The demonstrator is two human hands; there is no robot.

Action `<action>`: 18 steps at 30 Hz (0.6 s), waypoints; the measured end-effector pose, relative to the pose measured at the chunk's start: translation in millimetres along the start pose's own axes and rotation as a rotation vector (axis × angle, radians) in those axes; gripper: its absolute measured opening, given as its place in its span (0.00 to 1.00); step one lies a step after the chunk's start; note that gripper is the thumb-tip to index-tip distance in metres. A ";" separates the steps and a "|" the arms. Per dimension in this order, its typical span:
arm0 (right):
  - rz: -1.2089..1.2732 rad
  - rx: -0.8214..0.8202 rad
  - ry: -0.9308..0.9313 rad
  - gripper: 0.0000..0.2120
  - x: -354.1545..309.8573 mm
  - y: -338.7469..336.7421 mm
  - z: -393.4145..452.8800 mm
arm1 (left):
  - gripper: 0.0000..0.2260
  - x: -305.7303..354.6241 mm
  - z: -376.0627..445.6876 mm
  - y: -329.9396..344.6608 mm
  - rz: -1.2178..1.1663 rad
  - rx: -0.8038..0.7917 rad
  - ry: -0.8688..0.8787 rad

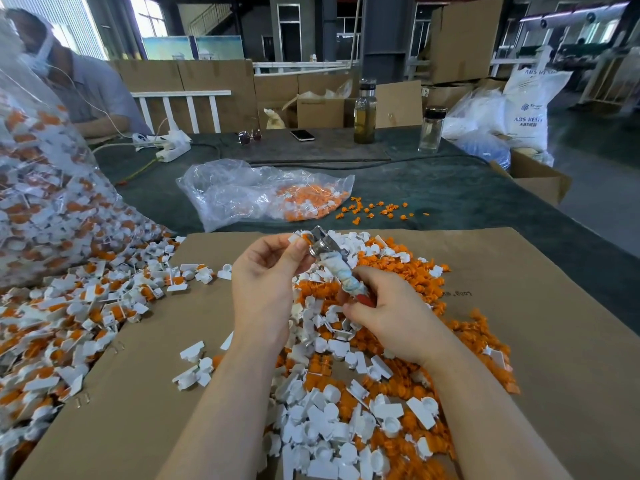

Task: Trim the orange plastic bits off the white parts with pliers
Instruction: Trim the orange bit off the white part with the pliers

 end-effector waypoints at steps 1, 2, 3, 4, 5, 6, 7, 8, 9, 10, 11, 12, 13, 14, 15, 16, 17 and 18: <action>0.000 0.028 -0.003 0.03 0.5 -0.8 0.5 | 0.03 -0.1 -0.4 -0.1 0.023 0.011 0.005; 0.003 0.065 -0.008 0.02 1.0 -2.3 1.1 | 0.02 -0.4 -1.2 0.4 0.062 0.014 0.013; 0.013 0.111 -0.016 0.02 0.8 -4.3 1.5 | 0.02 -0.8 -2.5 1.6 0.117 0.011 0.024; 0.030 0.162 -0.019 0.03 0.2 -6.8 1.6 | 0.02 -1.4 -3.9 3.5 0.182 0.003 0.035; 0.057 0.212 -0.020 0.04 -0.5 -9.3 1.7 | 0.03 -2.2 -5.4 5.8 0.247 -0.005 0.048; 0.090 0.259 -0.020 0.05 -1.3 -11.4 1.5 | 0.03 -3.3 -6.9 8.5 0.303 -0.015 0.062; 0.120 0.300 -0.022 0.06 -2.1 -13.4 1.3 | 0.05 -4.3 -8.4 11.4 0.348 -0.025 0.076; 0.139 0.337 -0.024 0.06 -3.0 -14.7 1.0 | 0.06 -5.2 -9.9 14.0 0.384 -0.034 0.089; 0.146 0.368 -0.027 0.06 -3.7 -15.9 0.8 | 0.06 -6.1 -11.4 16.4 0.411 -0.042 0.097; 0.145 0.394 -0.029 0.06 -4.5 -16.8 0.4 | 0.07 -7.2 -12.6 18.4 0.425 -0.051 0.100; 0.139 0.414 -0.032 0.06 -5.0 -17.5 0.3 | 0.07 -8.4 -13.2 20.0 0.430 -0.060 0.100; 0.134 0.431 -0.032 0.07 -5.1 -18.2 0.0 | 0.07 -9.3 -13.6 20.9 0.431 -0.067 0.103; 0.129 0.444 -0.031 0.08 -4.8 -18.8 0.1 | 0.08 -10.0 -13.8 21.5 0.434 -0.073 0.107; 0.125 0.450 -0.028 0.08 -4.6 -19.2 0.1 | 0.08 -10.3 -13.9 21.9 0.437 -0.077 0.110; 0.120 0.451 -0.024 0.07 -4.2 -19.2 0.4 | 0.08 -10.6 -14.1 21.9 0.439 -0.078 0.111; 0.116 0.450 -0.020 0.07 -3.9 -19.1 0.5 | 0.08 -10.7 -14.2 22.0 0.439 -0.080 0.112; 0.117 0.449 -0.016 0.07 -3.5 -18.8 0.6 | 0.08 -10.5 -14.5 22.1 0.438 -0.082 0.115; 0.126 0.451 -0.013 0.07 -3.2 -18.8 0.5 | 0.09 -10.0 -14.8 22.4 0.436 -0.084 0.120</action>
Point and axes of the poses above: each hand's wrist, its own z-axis towards the middle knuckle, its own y-axis out of the palm, x = y × z, the point moved 6 cm from there along z, towards the middle knuckle, and after that the axes turned 6 degrees about y, right-handed, at the moved point
